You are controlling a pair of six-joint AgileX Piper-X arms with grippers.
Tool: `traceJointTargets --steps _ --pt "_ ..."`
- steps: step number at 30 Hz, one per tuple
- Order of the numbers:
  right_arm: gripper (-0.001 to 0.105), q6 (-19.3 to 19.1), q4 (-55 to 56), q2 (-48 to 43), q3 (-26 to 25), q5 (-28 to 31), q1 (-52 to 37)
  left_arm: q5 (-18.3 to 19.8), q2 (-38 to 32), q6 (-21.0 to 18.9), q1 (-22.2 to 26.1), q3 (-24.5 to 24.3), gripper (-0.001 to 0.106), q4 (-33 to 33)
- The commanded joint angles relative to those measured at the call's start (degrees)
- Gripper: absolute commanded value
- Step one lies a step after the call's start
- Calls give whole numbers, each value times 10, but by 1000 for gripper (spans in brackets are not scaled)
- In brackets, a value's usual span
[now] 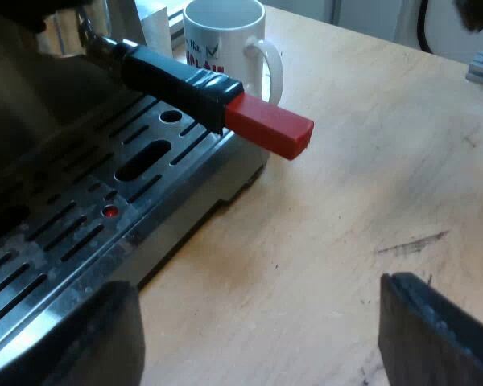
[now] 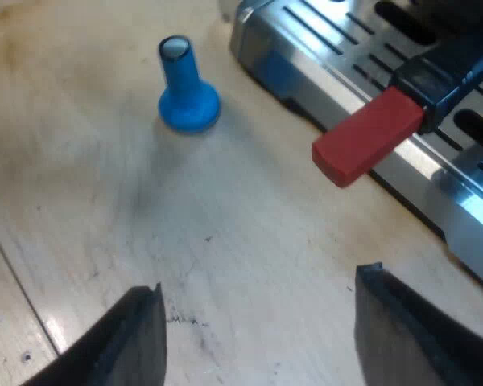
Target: Grind coffee beans and then tamp
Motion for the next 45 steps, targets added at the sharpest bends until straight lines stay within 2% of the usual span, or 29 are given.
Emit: traceJointTargets --steps 1,3,5,10,12,15,17,19,31,37,45 --pt "54 24 -50 10 17 40 29 7 -1 5 -2 0 64 -10" --pt "54 41 -73 17 30 64 53 7 -1 5 -2 0 64 -10" --pt "54 74 -107 23 49 115 84 7 -1 5 -2 0 64 -10" --pt "53 137 -167 27 86 181 131 7 -1 5 -2 0 64 -10" --pt "51 149 -191 27 101 200 147 7 -1 5 -2 0 64 -10" --pt "38 178 -226 27 122 217 167 9 -1 5 -2 0 64 -10" --pt "31 182 -251 29 139 220 177 11 -1 5 -2 0 64 -10" --pt "29 185 -269 36 147 231 182 11 -1 5 -2 0 64 -10" --pt "29 211 -394 155 150 359 182 14 -1 5 -2 0 64 -10" --pt "29 210 -467 218 150 403 182 33 -1 5 -2 0 64 -10" --pt "29 210 -543 289 150 476 182 37 -1 5 -2 0 64 -10"
